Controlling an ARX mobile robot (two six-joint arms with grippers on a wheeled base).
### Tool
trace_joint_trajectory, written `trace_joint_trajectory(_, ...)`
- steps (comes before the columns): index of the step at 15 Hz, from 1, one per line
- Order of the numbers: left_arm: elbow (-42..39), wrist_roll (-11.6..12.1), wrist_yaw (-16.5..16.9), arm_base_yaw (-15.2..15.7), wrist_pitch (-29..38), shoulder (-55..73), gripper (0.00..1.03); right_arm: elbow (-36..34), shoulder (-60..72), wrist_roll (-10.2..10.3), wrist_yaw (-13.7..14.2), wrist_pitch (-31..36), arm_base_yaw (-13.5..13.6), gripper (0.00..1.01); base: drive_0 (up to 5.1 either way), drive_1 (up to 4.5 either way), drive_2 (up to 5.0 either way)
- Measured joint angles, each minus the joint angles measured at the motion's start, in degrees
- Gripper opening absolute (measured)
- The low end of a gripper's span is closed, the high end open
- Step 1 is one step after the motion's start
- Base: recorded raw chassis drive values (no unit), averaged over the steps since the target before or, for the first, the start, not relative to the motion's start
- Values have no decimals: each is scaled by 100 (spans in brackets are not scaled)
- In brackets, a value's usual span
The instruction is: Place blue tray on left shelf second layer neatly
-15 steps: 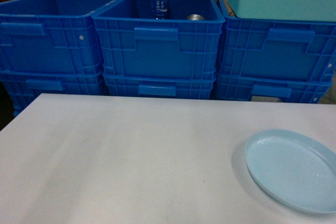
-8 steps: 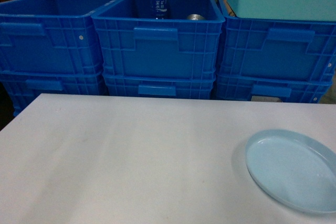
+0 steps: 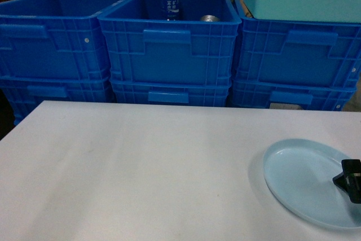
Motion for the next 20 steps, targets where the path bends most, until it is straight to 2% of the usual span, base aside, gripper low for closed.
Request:
trace_joint_trajectory(3,0,0,-2,0,2,0,98,4,83,92,-13,142,-46,97,0,0,0)
trace_joint_trajectory(5,0,0,-2,0,2,0,98,4,111,122,-13,199,-96,84,0,0,0)
trace_joint_trajectory(8,0,0,0,0,2,0,98,-50,140,197,-20,356,-133,45,0,0,0)
trace_joint_trajectory(11,0,0,0,0,2,0,98,-170,101,345,-205,498,-136,2,0,0,0)
trace_joint_trajectory(14,0,2,0,0,2,0,98,-501,-186,413,-337,802,-168,2,0,0,0)
trace_joint_trajectory(15,0,2,0,0,2,0,98,-651,-479,380,-490,905,-208,2,0,0,0)
trace_joint_trajectory(16,0,2,0,0,0,0,98,-769,-769,238,-549,966,-251,2,0,0,0)
trace_joint_trajectory(17,0,2,-2,0,2,0,98,-857,-887,186,-625,997,-317,2,0,0,0)
trace_joint_trajectory(20,0,2,0,0,2,0,98,-1178,-1187,160,-876,1049,-404,2,0,0,0)
